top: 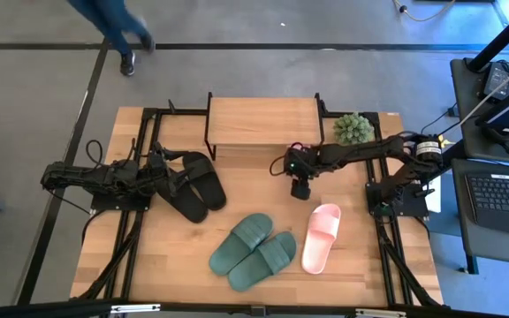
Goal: Pick and place slides into the shelf
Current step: Put the right pink slide under the shelf, then put the pink slide under the shelf
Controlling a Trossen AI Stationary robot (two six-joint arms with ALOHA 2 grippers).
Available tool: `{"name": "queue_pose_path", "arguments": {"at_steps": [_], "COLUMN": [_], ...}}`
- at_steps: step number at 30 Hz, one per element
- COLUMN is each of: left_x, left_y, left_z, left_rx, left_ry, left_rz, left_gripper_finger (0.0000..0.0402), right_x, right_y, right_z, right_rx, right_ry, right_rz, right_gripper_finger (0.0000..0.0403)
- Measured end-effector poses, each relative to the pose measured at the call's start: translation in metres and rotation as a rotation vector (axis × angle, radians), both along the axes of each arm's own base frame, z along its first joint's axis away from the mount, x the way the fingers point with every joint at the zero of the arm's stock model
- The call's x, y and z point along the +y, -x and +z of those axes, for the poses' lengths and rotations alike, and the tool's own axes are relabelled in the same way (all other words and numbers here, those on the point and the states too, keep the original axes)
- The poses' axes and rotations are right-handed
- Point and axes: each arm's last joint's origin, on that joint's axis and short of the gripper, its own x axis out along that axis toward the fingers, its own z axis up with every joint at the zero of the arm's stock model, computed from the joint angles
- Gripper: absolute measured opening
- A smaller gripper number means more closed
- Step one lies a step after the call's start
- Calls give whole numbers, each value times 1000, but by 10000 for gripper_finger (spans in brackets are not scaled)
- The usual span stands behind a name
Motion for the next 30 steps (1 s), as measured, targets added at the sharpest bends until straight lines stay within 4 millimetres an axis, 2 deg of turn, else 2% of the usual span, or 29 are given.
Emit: {"name": "queue_pose_path", "arguments": {"at_steps": [16, 22, 30], "left_x": [0, 0, 0], "left_y": [0, 0, 0], "left_z": [0, 0, 0], "left_rx": [-1, -1, -1], "left_ry": [1, 1, 1], "left_rz": [0, 0, 0], "left_gripper_finger": [273, 273, 273], "right_x": [-2, 20, 70], "right_y": [1, -1, 9], "right_z": [0, 13, 49], "right_rx": [10, -47, -191], "right_ry": [43, 67, 20], "right_rz": [-18, 36, 127], "right_gripper_finger": [228, 228, 228]}}
